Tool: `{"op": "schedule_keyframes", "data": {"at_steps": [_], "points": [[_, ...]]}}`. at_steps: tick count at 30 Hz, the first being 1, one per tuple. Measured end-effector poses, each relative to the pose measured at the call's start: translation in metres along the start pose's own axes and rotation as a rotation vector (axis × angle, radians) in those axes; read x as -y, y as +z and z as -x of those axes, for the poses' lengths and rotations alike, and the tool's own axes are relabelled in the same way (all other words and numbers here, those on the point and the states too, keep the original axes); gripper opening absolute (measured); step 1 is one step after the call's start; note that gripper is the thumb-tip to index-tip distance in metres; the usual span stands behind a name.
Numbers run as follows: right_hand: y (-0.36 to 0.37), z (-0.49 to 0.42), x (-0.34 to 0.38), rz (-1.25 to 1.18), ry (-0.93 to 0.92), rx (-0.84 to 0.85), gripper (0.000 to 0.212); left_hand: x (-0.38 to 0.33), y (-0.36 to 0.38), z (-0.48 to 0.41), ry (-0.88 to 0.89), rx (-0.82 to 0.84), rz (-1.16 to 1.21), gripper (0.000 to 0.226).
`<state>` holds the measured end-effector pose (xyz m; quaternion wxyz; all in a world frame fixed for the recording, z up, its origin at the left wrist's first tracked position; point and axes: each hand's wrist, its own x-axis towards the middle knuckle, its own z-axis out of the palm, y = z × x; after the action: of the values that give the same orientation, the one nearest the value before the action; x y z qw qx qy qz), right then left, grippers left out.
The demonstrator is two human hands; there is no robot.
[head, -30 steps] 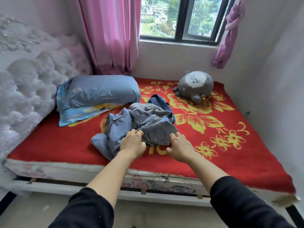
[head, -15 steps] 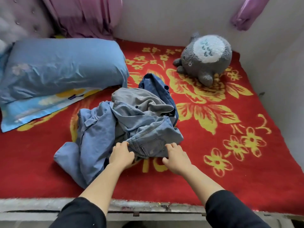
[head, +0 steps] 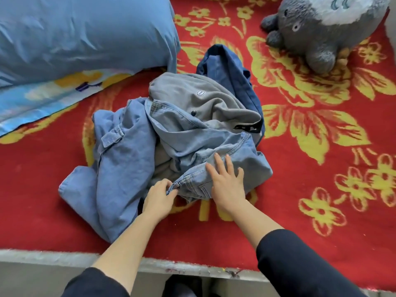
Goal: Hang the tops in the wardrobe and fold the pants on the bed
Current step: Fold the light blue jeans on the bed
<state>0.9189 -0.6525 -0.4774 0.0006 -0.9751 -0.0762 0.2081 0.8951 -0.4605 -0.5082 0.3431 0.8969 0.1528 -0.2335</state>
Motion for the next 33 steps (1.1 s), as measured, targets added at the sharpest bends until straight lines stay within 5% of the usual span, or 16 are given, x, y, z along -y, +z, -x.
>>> {"op": "schedule_keyframes", "data": {"at_steps": [4, 6, 8, 10, 13, 17, 20, 24, 28, 33], "points": [[0.008, 0.010, -0.017, -0.023, -0.001, 0.057, 0.034, -0.022, -0.002, 0.007, 0.058, 0.185, 0.347, 0.020], [0.001, 0.020, -0.032, -0.252, 0.018, 0.105, 0.011, -0.038, -0.008, 0.011, 0.123, 0.218, 0.518, 0.022], [-0.016, 0.034, -0.048, -0.632, 0.071, 0.127, 0.018, -0.055, -0.015, 0.017, 0.104, 0.182, 0.675, 0.031], [-0.037, 0.051, -0.064, -0.885, 0.138, 0.074, 0.028, -0.069, -0.015, 0.019, -0.012, 0.079, 0.697, 0.033], [-0.064, 0.079, -0.083, -1.106, 0.208, -0.004, 0.032, -0.085, -0.009, 0.028, -0.401, 0.000, 0.399, 0.049], [-0.094, 0.116, -0.114, -1.336, 0.213, -0.078, 0.022, -0.118, 0.001, 0.059, -0.688, 0.483, 0.944, 0.046], [-0.105, 0.144, -0.145, -1.400, 0.220, -0.019, 0.020, -0.154, 0.015, 0.076, -0.517, 0.564, 1.036, 0.035], [-0.106, 0.187, -0.204, -1.524, 0.324, 0.098, 0.032, -0.211, 0.039, 0.103, -0.180, 0.316, 0.894, 0.016], [-0.112, 0.219, -0.271, -1.881, 0.308, 0.264, 0.057, -0.257, 0.070, 0.144, 0.266, 0.126, 0.562, 0.026], [-0.131, 0.232, -0.329, -1.444, 0.021, 0.571, 0.084, -0.318, 0.117, 0.206, 0.516, 0.034, 0.367, 0.024]]}}
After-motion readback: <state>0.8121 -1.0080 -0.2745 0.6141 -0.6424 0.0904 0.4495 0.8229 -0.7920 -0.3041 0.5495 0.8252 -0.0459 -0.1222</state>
